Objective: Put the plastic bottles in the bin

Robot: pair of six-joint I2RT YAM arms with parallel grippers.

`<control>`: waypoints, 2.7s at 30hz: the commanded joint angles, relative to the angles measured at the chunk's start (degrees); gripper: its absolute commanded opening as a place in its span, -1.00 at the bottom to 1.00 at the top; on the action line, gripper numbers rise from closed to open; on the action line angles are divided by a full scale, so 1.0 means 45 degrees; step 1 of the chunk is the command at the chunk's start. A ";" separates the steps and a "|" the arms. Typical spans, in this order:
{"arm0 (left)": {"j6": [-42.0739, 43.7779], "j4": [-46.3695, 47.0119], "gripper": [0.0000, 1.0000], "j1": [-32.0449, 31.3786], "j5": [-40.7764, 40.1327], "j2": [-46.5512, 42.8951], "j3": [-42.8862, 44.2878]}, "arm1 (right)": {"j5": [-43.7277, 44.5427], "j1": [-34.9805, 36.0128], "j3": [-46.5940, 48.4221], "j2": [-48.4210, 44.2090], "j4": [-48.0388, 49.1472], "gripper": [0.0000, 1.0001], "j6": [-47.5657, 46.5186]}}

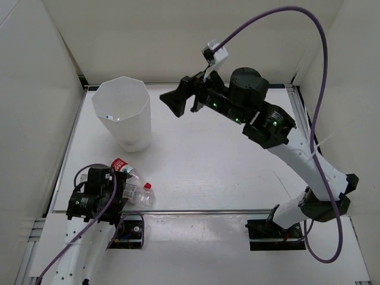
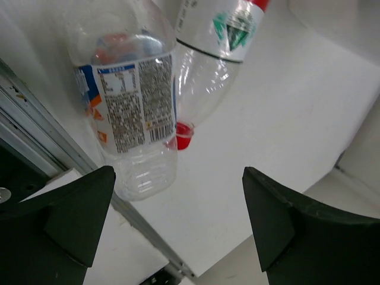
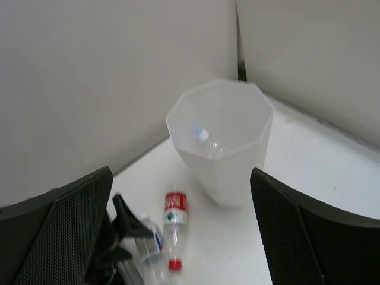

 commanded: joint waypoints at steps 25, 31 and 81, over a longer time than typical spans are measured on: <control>-0.1214 -0.1508 -0.13 0.0208 0.0450 0.3864 -0.0014 | 0.2015 0.0021 -0.4226 -0.3538 -0.4090 1.00 0.0697; -0.1407 -0.2177 -0.27 0.0208 0.0937 0.2904 0.4731 | 0.2248 0.0021 -0.4910 -0.3910 -0.4090 1.00 0.1281; 0.1684 0.3604 1.00 -0.1198 -0.3616 0.2532 0.1380 | 0.1077 0.0021 -0.4776 -0.4126 -0.5456 1.00 0.3510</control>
